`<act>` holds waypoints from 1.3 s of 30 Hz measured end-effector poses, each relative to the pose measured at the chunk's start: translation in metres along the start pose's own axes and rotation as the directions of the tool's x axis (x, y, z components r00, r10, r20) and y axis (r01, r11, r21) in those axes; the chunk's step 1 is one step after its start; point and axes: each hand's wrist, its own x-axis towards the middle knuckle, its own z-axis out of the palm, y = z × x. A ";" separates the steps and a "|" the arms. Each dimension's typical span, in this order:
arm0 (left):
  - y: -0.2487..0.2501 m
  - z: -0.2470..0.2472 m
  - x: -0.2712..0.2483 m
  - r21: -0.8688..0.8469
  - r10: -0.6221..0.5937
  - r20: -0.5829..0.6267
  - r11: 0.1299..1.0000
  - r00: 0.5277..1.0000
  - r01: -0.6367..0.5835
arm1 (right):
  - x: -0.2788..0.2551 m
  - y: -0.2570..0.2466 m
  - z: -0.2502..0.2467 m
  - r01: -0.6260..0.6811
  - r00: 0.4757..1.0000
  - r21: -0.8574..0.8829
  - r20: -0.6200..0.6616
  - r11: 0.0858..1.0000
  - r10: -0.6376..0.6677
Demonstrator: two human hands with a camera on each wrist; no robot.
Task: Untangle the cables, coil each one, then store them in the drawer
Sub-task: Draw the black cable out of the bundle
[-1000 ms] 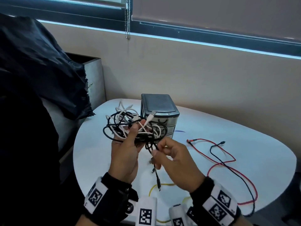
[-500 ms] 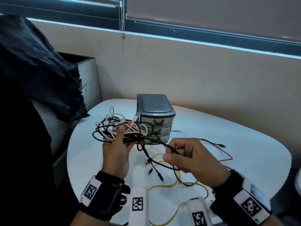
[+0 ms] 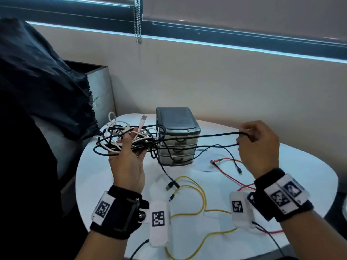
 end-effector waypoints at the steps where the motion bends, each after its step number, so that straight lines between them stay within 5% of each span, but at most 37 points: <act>1: -0.001 0.001 0.000 -0.007 -0.008 0.000 1.000 1.000 0.008 | -0.001 -0.004 0.001 -0.087 0.996 0.171 0.006 0.981 0.087; 3: -0.003 0.001 0.001 -0.007 -0.019 0.014 1.000 1.000 0.019 | -0.005 -0.016 -0.002 -0.290 0.955 0.396 0.182 0.871 0.235; 6: -0.001 0.000 0.005 -0.009 -0.017 0.039 1.000 0.999 0.017 | -0.009 -0.020 -0.011 -0.476 0.853 0.424 0.435 0.771 0.288; 9: 0.006 -0.003 0.010 -0.025 -0.013 0.056 1.000 0.998 0.015 | -0.001 -0.013 -0.018 -0.184 0.957 0.144 0.252 0.972 0.144; 11: 0.009 -0.004 0.012 -0.026 -0.004 0.076 1.000 0.997 0.006 | 0.005 -0.015 -0.020 -0.008 0.994 0.016 0.113 1.000 0.006; 13: 0.011 -0.005 0.012 -0.021 0.012 0.090 1.000 0.996 -0.010 | 0.010 -0.016 -0.021 -0.056 0.996 0.125 0.076 0.991 0.046; 17: 0.022 -0.009 0.016 -0.023 0.041 0.126 0.999 0.991 -0.038 | 0.007 -0.023 -0.022 -0.250 0.933 0.290 0.328 0.924 0.149; 22: 0.035 -0.014 0.015 -0.010 0.048 0.150 0.999 0.987 -0.047 | 0.005 0.002 -0.035 0.096 0.980 -0.186 0.190 0.978 -0.060; 24: 0.033 -0.014 0.010 -0.010 0.043 0.162 0.999 0.986 -0.042 | 0.003 0.010 -0.036 0.008 0.999 -0.104 0.049 0.995 -0.003; 26: 0.028 -0.015 0.005 -0.007 0.036 0.154 0.999 0.987 -0.036 | 0.002 0.011 -0.036 -0.230 0.973 0.066 0.036 0.971 0.228; 28: 0.026 -0.018 0.004 0.006 0.023 0.147 1.000 0.989 -0.024 | -0.003 0.010 -0.041 -0.485 0.861 0.077 0.218 0.871 0.460; 31: 0.029 -0.025 0.006 0.029 -0.011 0.135 1.000 0.991 0.007 | -0.008 0.003 -0.052 -0.642 0.724 0.154 0.443 0.751 0.528; 33: 0.031 -0.029 0.006 0.036 -0.020 0.123 0.999 0.992 0.016 | -0.007 -0.004 -0.057 -0.634 0.752 0.291 0.450 0.717 0.482; 35: 0.032 -0.033 0.005 0.031 -0.025 0.116 0.999 0.993 0.022 | -0.002 0.000 -0.059 -0.499 0.856 0.362 0.350 0.788 0.381; 37: 0.035 -0.033 0.004 0.007 -0.036 0.099 0.999 0.994 0.035 | 0.005 0.007 -0.062 -0.223 0.968 0.169 0.153 0.960 0.198; 39: 0.038 -0.033 0.003 -0.015 -0.041 0.084 0.999 0.996 0.042 | 0.008 0.000 -0.070 -0.030 0.998 -0.136 0.050 0.990 0.038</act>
